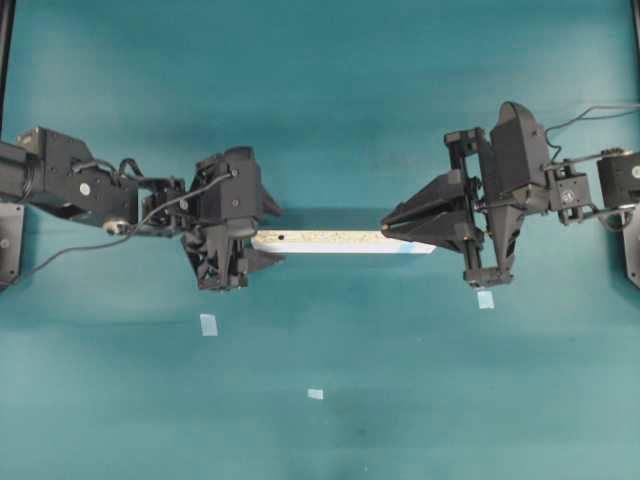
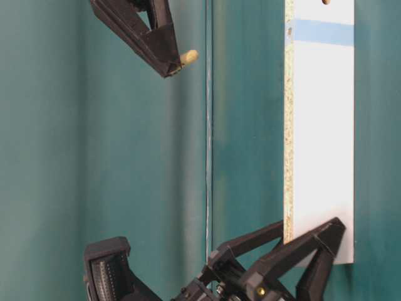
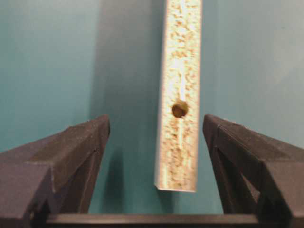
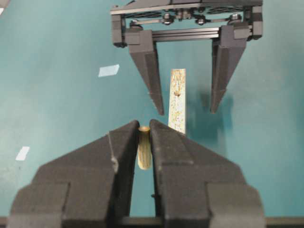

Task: Insert the rod into the hole on the wooden board.

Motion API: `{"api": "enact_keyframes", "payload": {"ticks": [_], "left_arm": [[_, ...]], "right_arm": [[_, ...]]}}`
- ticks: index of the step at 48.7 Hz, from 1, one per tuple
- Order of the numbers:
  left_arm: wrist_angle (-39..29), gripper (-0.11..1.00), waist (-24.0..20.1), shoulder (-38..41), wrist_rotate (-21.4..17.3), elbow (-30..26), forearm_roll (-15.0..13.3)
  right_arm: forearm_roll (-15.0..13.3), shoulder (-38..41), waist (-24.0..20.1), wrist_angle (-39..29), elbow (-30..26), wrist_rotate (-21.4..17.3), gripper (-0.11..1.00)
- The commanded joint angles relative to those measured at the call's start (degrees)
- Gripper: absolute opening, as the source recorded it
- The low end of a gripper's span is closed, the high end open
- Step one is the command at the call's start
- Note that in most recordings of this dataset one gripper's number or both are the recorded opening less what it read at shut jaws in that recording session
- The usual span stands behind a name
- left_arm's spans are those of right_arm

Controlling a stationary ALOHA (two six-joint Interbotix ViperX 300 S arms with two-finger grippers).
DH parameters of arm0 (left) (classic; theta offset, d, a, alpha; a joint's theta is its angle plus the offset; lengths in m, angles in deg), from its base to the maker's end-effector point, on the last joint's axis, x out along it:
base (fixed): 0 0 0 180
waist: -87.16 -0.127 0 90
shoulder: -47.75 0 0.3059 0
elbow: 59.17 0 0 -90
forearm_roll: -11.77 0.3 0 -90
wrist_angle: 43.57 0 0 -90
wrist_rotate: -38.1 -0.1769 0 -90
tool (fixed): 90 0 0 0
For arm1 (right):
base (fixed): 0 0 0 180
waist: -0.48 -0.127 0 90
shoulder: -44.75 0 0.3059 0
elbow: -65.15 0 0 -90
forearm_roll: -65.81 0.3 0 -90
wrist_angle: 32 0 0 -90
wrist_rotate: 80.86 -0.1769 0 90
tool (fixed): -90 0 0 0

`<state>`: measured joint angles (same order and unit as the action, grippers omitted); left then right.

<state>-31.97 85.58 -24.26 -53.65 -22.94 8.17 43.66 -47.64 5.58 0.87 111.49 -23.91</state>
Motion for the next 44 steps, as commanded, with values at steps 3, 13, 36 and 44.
{"api": "enact_keyframes", "payload": {"ticks": [3, 13, 36, 44], "left_arm": [[0.44, 0.8, -0.53, -0.62, -0.62, -0.97, 0.35], [0.44, 0.6, -0.09, -0.62, -2.02, -0.97, 0.35], [0.18, 0.5, 0.79, -0.62, -2.2, -1.05, 0.35], [0.18, 0.35, 1.41, -0.62, -2.02, -1.05, 0.26]], "right_arm": [[0.18, -1.05, 0.09, 0.44, -0.44, -0.09, 0.12], [0.18, -1.05, 0.09, 0.44, 0.09, -0.09, 0.12], [0.18, -1.05, 0.09, -1.14, 0.26, -0.18, 0.12], [0.18, -1.05, 0.09, -1.67, 0.18, -0.09, 0.12]]}}
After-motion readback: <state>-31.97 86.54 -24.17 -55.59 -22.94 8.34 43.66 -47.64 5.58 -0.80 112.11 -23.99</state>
